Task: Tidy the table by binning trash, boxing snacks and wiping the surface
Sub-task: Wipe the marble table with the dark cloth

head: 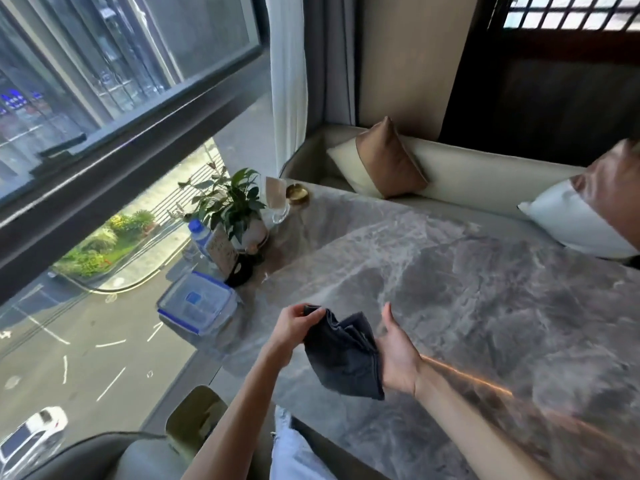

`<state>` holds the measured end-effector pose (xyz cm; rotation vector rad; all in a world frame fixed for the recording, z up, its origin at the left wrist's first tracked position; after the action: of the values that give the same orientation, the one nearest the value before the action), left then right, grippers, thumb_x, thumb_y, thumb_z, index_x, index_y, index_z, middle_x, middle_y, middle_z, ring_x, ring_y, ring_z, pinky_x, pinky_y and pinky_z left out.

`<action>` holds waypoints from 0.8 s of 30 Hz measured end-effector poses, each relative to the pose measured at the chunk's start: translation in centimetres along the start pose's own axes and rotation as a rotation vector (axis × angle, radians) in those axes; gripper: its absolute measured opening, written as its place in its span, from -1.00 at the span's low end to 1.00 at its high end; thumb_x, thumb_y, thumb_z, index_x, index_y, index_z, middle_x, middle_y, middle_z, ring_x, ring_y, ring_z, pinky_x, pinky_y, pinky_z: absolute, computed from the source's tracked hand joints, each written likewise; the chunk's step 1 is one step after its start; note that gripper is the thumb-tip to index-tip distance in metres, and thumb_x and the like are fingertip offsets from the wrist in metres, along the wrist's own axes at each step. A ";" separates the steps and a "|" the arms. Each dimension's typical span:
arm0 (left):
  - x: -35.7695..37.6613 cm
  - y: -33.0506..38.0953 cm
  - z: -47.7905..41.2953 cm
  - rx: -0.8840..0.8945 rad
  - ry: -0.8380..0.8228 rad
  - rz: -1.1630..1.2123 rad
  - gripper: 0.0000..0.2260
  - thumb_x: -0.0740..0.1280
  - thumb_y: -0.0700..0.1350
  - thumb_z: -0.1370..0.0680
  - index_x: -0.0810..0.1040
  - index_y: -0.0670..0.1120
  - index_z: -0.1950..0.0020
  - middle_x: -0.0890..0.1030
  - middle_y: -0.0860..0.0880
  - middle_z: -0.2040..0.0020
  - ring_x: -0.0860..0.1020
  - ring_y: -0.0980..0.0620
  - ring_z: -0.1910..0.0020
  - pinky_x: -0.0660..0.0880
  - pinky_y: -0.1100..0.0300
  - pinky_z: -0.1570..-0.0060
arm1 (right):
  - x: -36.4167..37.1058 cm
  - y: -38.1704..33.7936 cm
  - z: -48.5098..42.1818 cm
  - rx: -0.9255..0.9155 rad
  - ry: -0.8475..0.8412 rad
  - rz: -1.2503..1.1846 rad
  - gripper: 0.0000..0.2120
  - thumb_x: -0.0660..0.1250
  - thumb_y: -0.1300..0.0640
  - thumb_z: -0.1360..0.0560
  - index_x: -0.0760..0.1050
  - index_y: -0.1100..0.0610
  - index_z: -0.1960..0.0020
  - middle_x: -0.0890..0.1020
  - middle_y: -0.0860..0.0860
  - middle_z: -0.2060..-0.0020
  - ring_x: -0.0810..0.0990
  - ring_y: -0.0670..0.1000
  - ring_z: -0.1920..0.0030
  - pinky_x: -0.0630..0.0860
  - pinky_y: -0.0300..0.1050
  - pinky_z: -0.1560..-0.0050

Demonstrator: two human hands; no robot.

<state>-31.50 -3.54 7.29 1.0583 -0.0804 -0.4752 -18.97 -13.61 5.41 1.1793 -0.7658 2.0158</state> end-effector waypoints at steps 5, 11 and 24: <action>-3.6 3.4 -6.4 0.067 -0.048 -0.113 -0.89 0.41 -0.09 -0.50 0.65 -0.11 0.16 0.64 0.00 0.31 0.57 0.10 0.35 0.44 0.31 0.44 | 0.4 -4.6 -5.4 -0.289 0.229 0.418 -0.39 0.26 -0.18 -0.49 0.41 0.20 -0.38 0.52 0.20 -0.32 0.51 0.14 -0.32 0.46 0.05 -0.29; -8.9 8.4 -14.8 0.157 -0.177 -0.265 -0.88 0.40 -0.10 -0.50 0.61 -0.07 0.22 0.59 0.03 0.33 0.52 0.12 0.31 0.44 0.37 0.38 | 3.6 -9.6 -12.8 -0.456 0.524 0.792 -0.53 0.47 0.24 -0.42 0.40 0.10 -0.27 0.62 0.07 -0.16 0.62 0.00 -0.12 0.57 -0.12 0.00; -15.8 9.0 -28.7 0.201 -0.415 -0.716 -0.90 0.45 -0.18 -0.43 0.55 -0.09 0.13 0.60 -0.10 0.23 0.56 -0.05 0.28 0.51 0.08 0.27 | 3.4 -18.0 -24.9 -0.432 0.802 1.158 -0.84 0.39 0.25 -0.47 0.47 0.12 -0.02 0.59 0.03 0.14 0.55 -0.03 0.13 0.44 -0.25 0.12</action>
<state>-34.39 30.11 3.26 1.1568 -0.1175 -1.3566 -18.65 16.93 0.76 -0.5180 -1.4909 2.6309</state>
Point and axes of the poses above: each hand's wrist, its own z-axis away from the middle knuckle, its own x-axis out of the palm, y = z × x, the point moved 6 cm from there along -z, towards the middle knuckle
